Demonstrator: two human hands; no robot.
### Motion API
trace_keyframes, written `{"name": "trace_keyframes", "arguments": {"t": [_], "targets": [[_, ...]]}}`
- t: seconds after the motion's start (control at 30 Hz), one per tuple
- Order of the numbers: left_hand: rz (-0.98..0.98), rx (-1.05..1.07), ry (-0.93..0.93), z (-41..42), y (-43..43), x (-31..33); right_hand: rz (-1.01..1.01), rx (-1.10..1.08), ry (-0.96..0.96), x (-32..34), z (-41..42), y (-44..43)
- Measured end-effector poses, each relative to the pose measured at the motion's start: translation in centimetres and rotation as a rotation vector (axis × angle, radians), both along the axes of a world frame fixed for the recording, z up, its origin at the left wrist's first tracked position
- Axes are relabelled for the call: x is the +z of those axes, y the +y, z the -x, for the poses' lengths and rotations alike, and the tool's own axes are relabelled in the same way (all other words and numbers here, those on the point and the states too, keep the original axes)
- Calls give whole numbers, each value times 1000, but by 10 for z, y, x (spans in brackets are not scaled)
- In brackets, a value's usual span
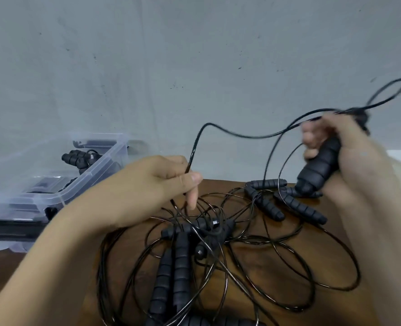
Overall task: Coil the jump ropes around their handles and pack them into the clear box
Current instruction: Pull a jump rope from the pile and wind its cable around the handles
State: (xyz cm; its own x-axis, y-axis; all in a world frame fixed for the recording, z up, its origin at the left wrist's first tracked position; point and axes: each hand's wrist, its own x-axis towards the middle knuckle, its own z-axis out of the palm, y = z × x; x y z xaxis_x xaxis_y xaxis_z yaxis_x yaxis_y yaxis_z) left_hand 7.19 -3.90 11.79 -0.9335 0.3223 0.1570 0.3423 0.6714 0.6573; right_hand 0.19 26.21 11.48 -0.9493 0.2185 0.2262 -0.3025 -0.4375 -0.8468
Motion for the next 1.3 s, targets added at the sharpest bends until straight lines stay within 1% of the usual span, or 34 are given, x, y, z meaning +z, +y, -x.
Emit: {"name": "trace_keyframes", "arguments": {"t": [0.07,0.1,0.17,0.2,0.23,0.27,0.3,0.37,0.43,0.53,0.63,0.73,0.87,1.03,1.17,1.27,1.3], "targets": [[-75,60,-23,-3,8,0,-79,99,-147,-10,-4,-24],[-136,81,-18,-3,10,-1,-105,183,-226,-14,-7,-33],[-310,155,8,-1,8,-3,-190,418,-339,-22,-17,-50],[-379,208,24,1,8,-4,-254,537,-357,-24,-22,-57],[-401,249,39,3,10,-2,-311,632,-345,-27,-27,-62],[-380,277,43,4,12,-2,-347,691,-310,-28,-31,-68],[-307,282,32,3,15,0,-360,704,-268,-29,-35,-72],[-111,189,-35,2,18,-1,-378,634,-195,-29,-40,-76],[27,65,-76,1,20,-6,-453,563,-150,-29,-44,-79],[157,5,-46,-1,23,-15,-556,546,-126,-31,-49,-83],[216,-14,10,-1,28,-17,-558,535,-127,-31,-49,-82],[206,-1,47,0,26,-17,-523,510,-104,-32,-48,-81],[198,14,54,-1,24,-16,-469,376,-40,-29,-47,-79],[167,20,41,-2,14,-6,-245,186,-28,-4,-36,-47],[-3,-43,33,-1,8,-2,-104,151,-52,6,-30,-27],[-181,-6,-30,2,9,-1,55,146,-101,11,-29,-22],[-209,7,-42,2,8,1,108,149,-119,12,-30,-23]]}}
